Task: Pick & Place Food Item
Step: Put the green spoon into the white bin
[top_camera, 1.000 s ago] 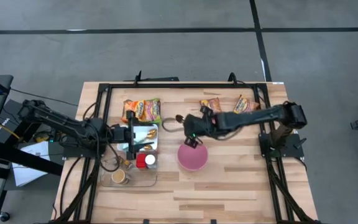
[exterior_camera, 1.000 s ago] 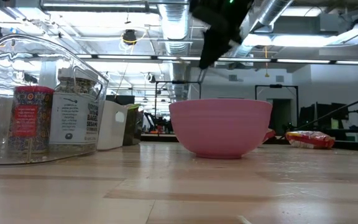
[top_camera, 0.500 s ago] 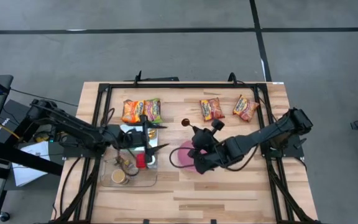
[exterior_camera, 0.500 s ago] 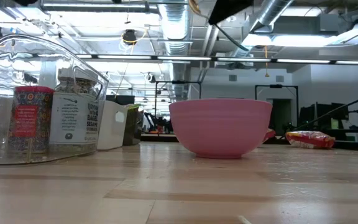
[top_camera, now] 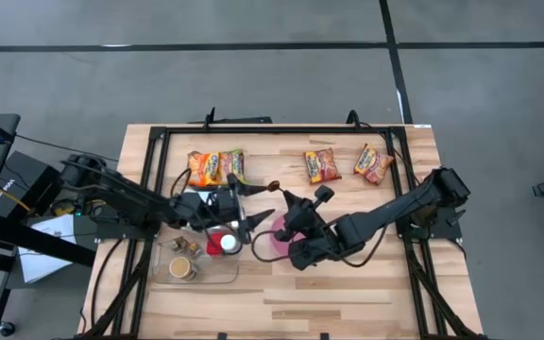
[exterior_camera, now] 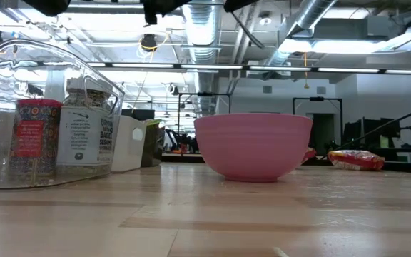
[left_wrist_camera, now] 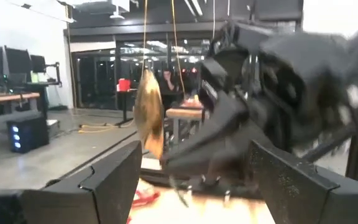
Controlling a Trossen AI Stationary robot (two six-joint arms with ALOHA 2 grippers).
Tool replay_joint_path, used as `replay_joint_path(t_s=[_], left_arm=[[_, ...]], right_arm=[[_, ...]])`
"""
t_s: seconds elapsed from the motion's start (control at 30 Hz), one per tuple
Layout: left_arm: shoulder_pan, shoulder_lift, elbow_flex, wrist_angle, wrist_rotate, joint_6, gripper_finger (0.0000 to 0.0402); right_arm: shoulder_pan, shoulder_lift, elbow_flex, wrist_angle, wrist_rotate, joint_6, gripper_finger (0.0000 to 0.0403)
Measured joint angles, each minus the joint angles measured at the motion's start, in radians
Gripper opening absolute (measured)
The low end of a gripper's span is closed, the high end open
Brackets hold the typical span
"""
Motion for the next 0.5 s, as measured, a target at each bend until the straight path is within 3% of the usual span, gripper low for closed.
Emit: replay_joint_path(t_s=[0.23, 0.5], left_arm=[[0.030, 0.019, 0.001, 0.025, -0.074, -0.115, 0.0285], [0.053, 0.019, 0.001, 0.027, -0.078, -0.138, 0.0239]], right_arm=[[-0.003, 0.023, -0.002, 0.057, 0.042, -0.069, 0.0000], [-0.001, 0.023, -0.002, 0.081, 0.045, -0.076, 0.0000]])
